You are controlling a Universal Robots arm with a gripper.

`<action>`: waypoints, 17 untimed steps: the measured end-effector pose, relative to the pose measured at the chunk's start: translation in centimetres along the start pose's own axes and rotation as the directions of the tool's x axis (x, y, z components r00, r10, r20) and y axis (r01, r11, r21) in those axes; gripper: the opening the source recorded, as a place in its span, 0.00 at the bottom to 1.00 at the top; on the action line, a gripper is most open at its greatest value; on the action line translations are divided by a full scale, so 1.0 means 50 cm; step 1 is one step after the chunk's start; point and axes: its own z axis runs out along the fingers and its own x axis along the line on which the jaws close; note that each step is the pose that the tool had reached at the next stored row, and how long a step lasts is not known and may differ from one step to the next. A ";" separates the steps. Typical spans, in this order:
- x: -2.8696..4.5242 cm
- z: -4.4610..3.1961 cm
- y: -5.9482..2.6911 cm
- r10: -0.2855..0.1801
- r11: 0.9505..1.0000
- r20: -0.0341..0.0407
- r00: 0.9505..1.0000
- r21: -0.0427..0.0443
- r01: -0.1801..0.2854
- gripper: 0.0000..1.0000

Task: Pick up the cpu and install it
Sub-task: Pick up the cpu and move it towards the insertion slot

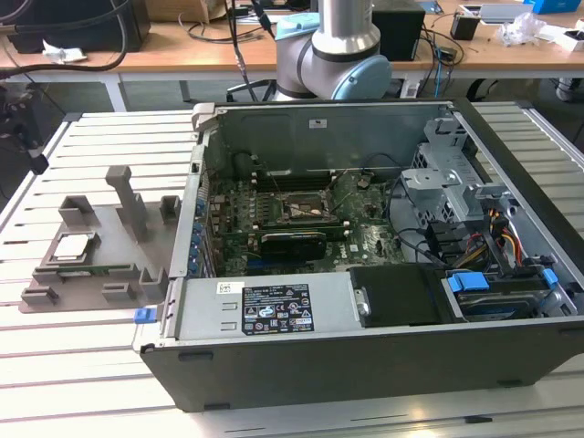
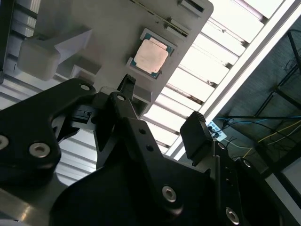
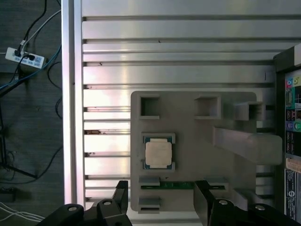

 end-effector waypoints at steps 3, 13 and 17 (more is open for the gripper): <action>0.000 0.004 0.000 0.000 1.000 0.000 1.000 0.000 0.000 0.66; 0.000 0.015 0.000 0.000 1.000 0.000 1.000 0.000 0.000 0.66; 0.000 0.018 0.000 0.000 1.000 0.000 1.000 0.000 0.000 0.66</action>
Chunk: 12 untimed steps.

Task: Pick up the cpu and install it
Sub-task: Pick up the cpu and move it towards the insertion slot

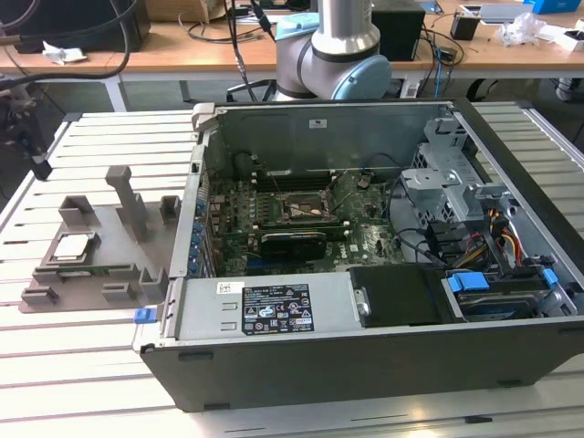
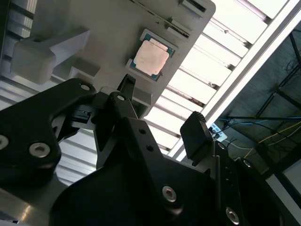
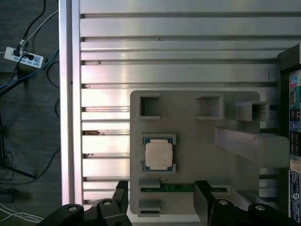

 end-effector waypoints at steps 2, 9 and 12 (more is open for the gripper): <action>0.000 0.002 0.000 0.000 1.000 0.000 1.000 0.000 0.000 0.66; 0.000 0.007 0.000 0.000 1.000 0.000 1.000 0.000 0.000 0.66; 0.000 0.010 0.000 0.000 1.000 0.000 1.000 0.000 0.000 0.66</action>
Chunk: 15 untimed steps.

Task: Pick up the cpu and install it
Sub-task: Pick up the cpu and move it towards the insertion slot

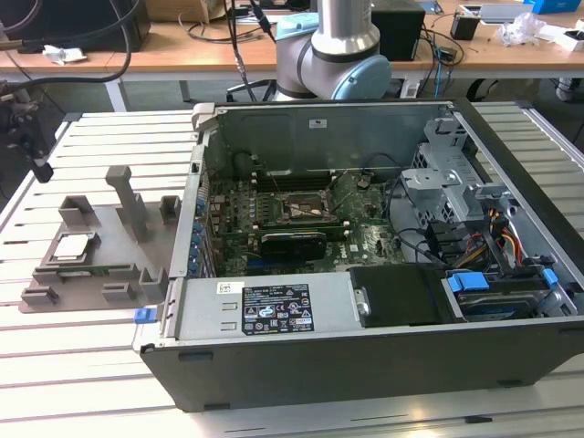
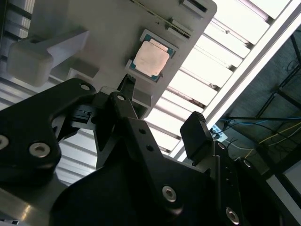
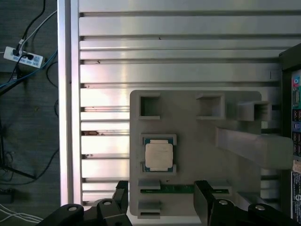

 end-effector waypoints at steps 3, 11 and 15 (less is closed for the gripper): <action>0.000 0.003 0.000 0.000 1.000 0.000 1.000 0.000 0.000 0.66; 0.000 0.009 0.000 0.000 1.000 0.000 1.000 0.000 0.000 0.66; 0.000 0.012 0.000 0.000 1.000 0.000 1.000 0.000 0.000 0.66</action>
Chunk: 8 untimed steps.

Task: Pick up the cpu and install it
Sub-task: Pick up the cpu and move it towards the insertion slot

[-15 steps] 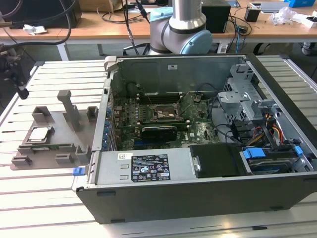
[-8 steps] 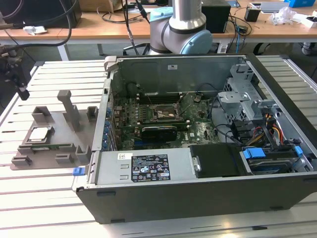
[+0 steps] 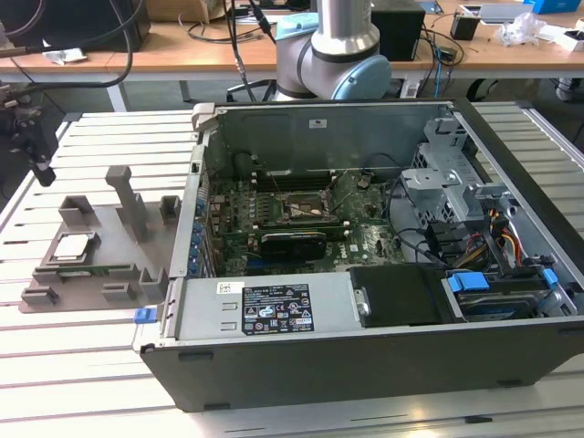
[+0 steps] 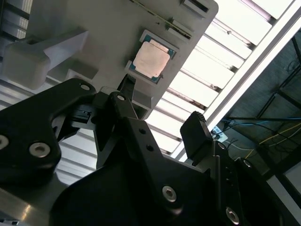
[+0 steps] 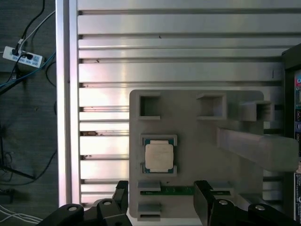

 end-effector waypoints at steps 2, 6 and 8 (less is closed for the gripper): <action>0.000 0.002 0.000 0.000 1.000 0.000 1.000 0.000 0.000 0.66; 0.000 0.007 0.000 0.000 1.000 0.000 1.000 0.000 0.000 0.66; 0.000 0.008 0.000 0.000 1.000 0.000 1.000 0.000 0.000 0.66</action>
